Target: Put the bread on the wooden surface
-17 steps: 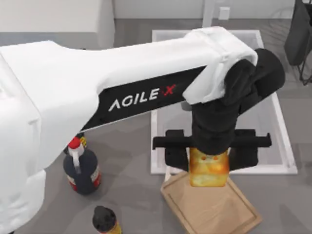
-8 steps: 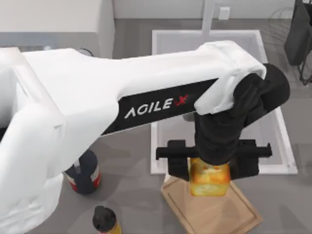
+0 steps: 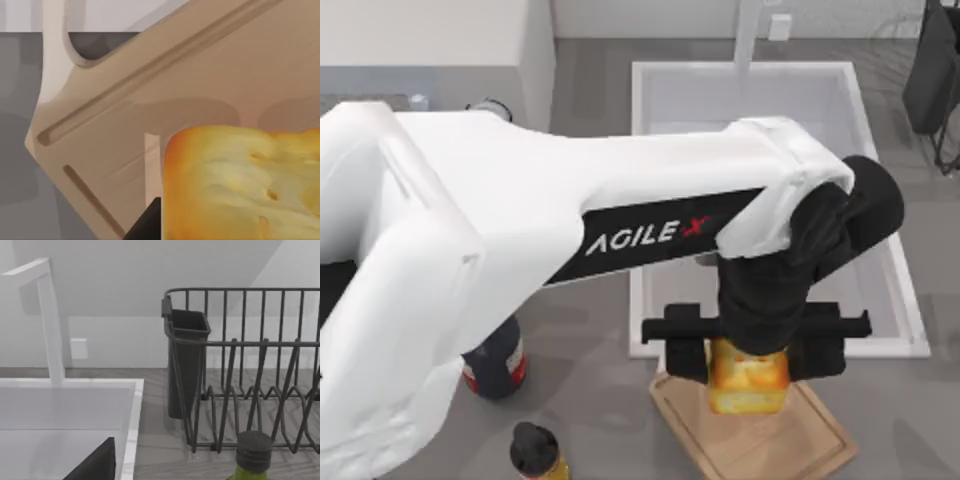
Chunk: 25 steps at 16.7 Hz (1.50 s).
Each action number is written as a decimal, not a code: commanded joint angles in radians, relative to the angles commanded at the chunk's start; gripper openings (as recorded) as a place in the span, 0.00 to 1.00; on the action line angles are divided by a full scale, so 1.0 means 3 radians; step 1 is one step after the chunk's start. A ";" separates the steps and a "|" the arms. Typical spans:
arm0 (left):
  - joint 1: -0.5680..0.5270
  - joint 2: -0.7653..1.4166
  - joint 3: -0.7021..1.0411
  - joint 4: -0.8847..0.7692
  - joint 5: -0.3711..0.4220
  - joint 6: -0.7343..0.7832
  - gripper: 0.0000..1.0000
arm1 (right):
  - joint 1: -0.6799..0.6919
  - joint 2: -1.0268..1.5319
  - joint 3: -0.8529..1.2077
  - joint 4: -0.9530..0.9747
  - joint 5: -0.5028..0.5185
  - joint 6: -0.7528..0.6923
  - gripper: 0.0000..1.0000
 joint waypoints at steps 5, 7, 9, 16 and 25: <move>-0.0004 0.0069 -0.0129 0.0155 -0.0007 -0.0004 0.00 | 0.0000 0.0000 0.0000 0.0000 0.0000 0.0000 1.00; -0.0004 0.0069 -0.0129 0.0155 -0.0007 -0.0004 0.00 | 0.0000 0.0000 0.0000 0.0000 0.0000 0.0000 1.00; -0.0004 0.0069 -0.0129 0.0155 -0.0007 -0.0004 0.08 | 0.0000 0.0000 0.0000 0.0000 0.0000 0.0000 1.00; -0.0004 0.0069 -0.0129 0.0155 -0.0007 -0.0004 0.60 | 0.0000 0.0000 0.0000 0.0000 0.0000 0.0000 1.00; -0.0004 0.0069 -0.0129 0.0155 -0.0007 -0.0004 1.00 | 0.0000 0.0000 0.0000 0.0000 0.0000 0.0000 1.00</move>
